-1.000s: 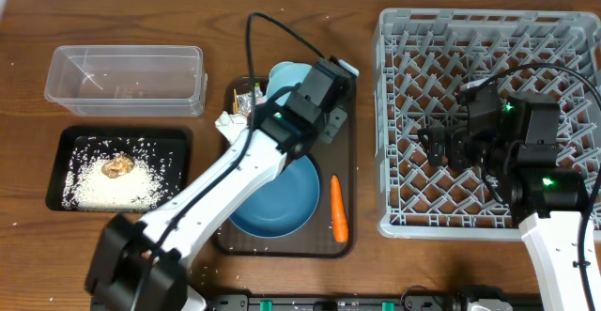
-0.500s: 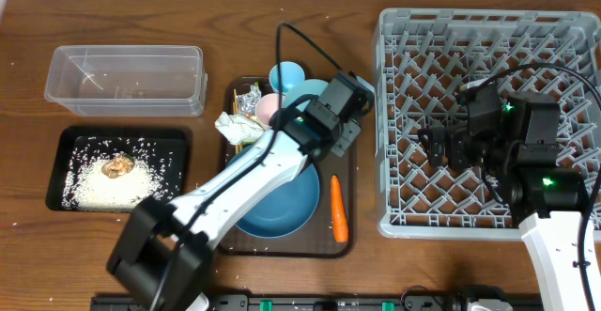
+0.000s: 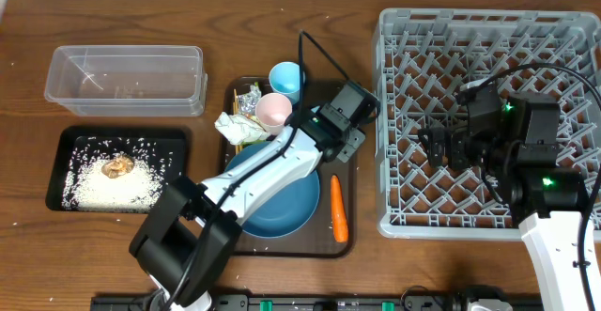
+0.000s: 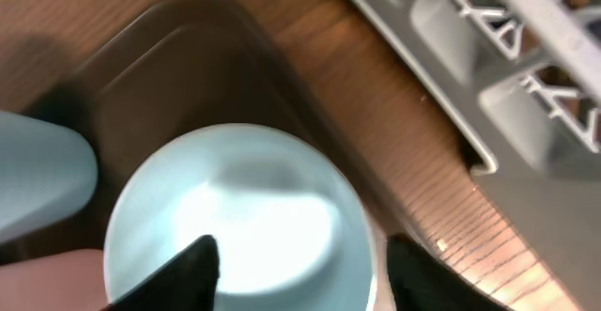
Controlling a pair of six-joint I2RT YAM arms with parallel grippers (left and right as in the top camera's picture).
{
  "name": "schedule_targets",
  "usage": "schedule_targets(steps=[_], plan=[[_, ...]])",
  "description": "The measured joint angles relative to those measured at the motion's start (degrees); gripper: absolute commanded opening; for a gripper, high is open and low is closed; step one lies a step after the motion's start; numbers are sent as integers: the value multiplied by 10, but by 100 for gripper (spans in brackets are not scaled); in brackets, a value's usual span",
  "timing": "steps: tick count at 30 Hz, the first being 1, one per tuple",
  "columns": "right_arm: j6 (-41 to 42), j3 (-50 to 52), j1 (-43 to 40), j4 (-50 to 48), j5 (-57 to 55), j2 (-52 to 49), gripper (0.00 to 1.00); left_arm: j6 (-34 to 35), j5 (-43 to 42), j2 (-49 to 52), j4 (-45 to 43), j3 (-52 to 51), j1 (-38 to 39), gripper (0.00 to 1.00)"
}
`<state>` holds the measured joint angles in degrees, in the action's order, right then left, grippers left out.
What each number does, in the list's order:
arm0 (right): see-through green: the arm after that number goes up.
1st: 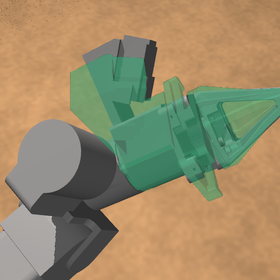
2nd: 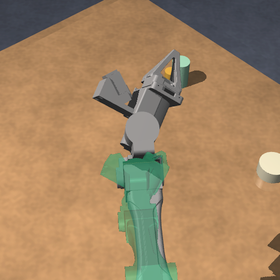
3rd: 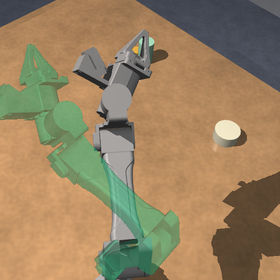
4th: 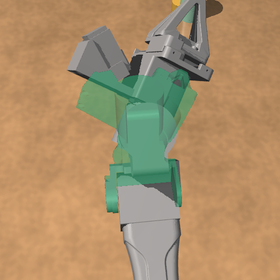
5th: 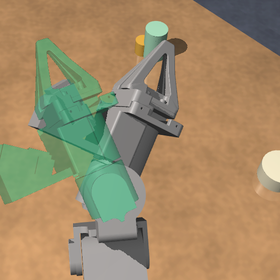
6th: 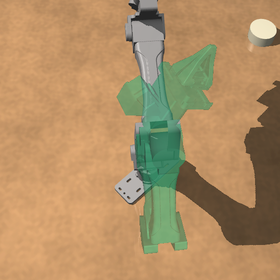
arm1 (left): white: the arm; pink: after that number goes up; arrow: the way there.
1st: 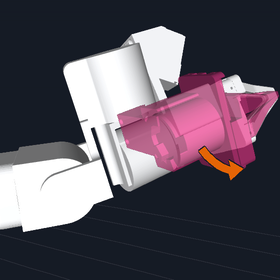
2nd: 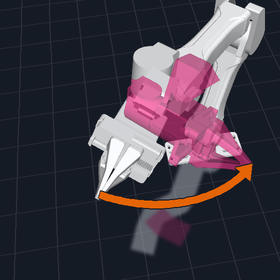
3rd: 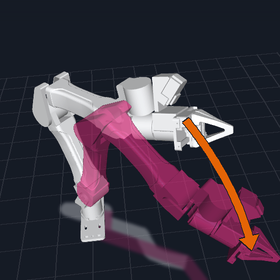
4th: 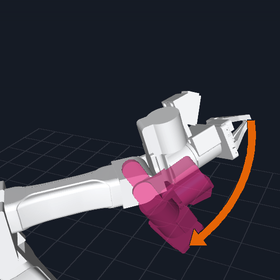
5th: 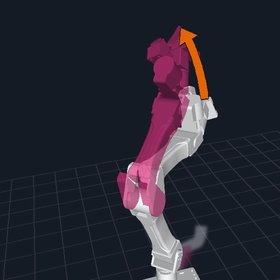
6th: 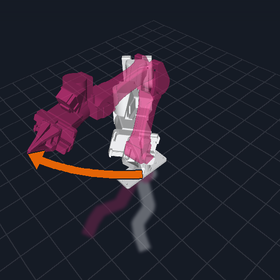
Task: Sort waste into correct bins and load items into the dishwasher rack
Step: 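Carry the light-blue bowl back and set it on the brown tray, then lower the left gripper and grasp the orange carrot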
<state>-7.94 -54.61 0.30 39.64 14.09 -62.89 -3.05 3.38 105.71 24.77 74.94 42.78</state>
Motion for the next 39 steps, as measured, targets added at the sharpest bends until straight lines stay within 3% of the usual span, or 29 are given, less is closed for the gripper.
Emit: schedule_targets(steps=[6, 11, 17, 28, 39], plan=[[0, 0, 0, 2, 0, 0, 99, 3, 0, -7, 35, 0, 5, 64], [0, 0, 0, 4, 0, 0, 99, 34, -6, -61, 158, -2, 5, 64], [0, 0, 0, 5, 0, 0, 99, 110, -74, -108, 277, -2, 13, 64], [0, 0, 0, 5, 0, 0, 99, 153, -112, -61, 287, -43, 93, 64], [0, 0, 0, 9, 0, 0, 99, 163, -120, -10, 255, -43, 110, 75]])
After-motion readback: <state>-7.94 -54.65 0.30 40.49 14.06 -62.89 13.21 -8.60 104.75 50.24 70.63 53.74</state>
